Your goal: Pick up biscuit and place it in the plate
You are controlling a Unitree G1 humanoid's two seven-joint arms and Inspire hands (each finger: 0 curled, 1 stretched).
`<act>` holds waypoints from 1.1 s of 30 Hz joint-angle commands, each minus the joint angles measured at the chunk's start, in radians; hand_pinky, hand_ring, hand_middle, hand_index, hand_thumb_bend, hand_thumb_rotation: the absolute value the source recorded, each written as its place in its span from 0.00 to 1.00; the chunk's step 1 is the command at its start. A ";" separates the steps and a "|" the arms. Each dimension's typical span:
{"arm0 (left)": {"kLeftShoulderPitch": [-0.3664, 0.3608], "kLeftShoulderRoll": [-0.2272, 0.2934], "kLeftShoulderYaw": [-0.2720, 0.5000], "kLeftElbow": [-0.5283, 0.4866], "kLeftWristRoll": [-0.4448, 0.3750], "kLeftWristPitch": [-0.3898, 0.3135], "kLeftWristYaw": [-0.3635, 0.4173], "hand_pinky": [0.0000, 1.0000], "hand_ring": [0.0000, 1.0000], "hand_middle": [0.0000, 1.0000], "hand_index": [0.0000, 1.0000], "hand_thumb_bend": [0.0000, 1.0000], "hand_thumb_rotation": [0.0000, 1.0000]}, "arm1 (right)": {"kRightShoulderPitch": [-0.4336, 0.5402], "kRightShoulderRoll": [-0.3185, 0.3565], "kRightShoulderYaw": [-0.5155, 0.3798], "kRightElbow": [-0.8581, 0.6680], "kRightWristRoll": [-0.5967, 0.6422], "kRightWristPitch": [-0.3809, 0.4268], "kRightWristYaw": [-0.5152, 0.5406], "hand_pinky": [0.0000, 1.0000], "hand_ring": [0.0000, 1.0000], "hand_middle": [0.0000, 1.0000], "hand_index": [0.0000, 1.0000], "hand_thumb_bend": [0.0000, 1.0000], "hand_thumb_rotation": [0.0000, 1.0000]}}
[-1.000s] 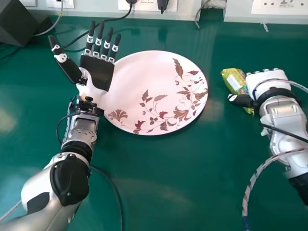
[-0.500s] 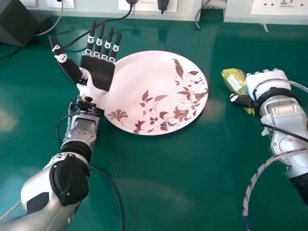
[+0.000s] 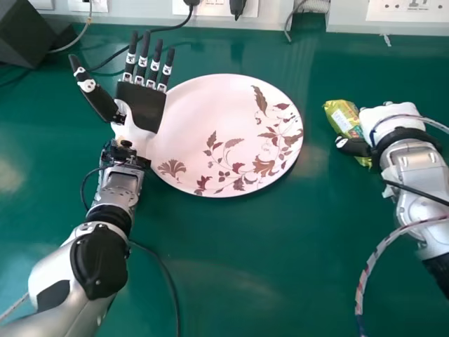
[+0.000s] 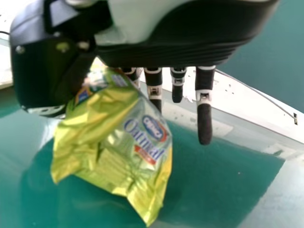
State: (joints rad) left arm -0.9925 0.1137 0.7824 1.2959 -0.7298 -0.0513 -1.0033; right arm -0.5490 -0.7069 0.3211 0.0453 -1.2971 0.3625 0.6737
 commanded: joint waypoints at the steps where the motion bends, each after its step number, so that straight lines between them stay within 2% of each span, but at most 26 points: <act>1: 0.031 -0.008 0.015 0.010 -0.012 0.004 0.003 0.80 0.82 0.93 0.99 1.00 0.64 | 0.039 0.004 0.007 0.001 0.025 -0.009 0.030 0.39 0.53 0.58 0.82 0.42 0.00; 3: 0.030 -0.006 0.018 0.011 -0.013 0.011 0.011 0.78 0.82 0.93 0.99 1.00 0.64 | 0.038 0.005 0.005 -0.005 0.021 -0.002 0.037 0.38 0.52 0.51 0.79 0.44 0.00; 8: 0.029 -0.008 0.020 0.011 -0.003 -0.010 0.026 0.77 0.82 0.93 1.00 1.00 0.64 | 0.037 0.002 -0.014 -0.022 0.026 0.007 0.041 0.38 0.52 0.49 0.77 0.45 0.00; 13: 0.029 -0.005 0.011 0.011 0.009 -0.026 0.011 0.81 0.84 0.94 1.00 1.00 0.64 | 0.032 -0.002 -0.031 -0.043 0.029 0.017 0.065 0.37 0.51 0.49 0.57 0.45 0.00; 16: 0.027 -0.002 0.010 0.013 0.009 -0.014 0.009 0.81 0.83 0.95 1.00 1.00 0.65 | 0.031 -0.012 -0.036 -0.057 0.025 0.015 0.079 0.36 0.50 0.49 0.53 0.45 0.00; 21: 0.026 0.002 0.014 0.015 0.006 0.006 0.020 0.82 0.84 0.95 1.00 1.00 0.65 | 0.033 -0.018 -0.050 -0.077 0.026 0.015 0.094 0.36 0.50 0.50 0.49 0.46 0.00; 33: 0.026 -0.008 0.013 0.013 0.015 -0.033 0.042 0.82 0.84 0.94 0.99 1.00 0.63 | 0.041 -0.035 -0.095 -0.121 0.047 0.011 0.093 0.36 0.50 0.48 0.48 0.47 0.00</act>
State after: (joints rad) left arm -0.9962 0.1143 0.7954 1.2971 -0.7182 -0.0792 -0.9649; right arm -0.5173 -0.7220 0.2392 -0.0601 -1.2577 0.3758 0.7659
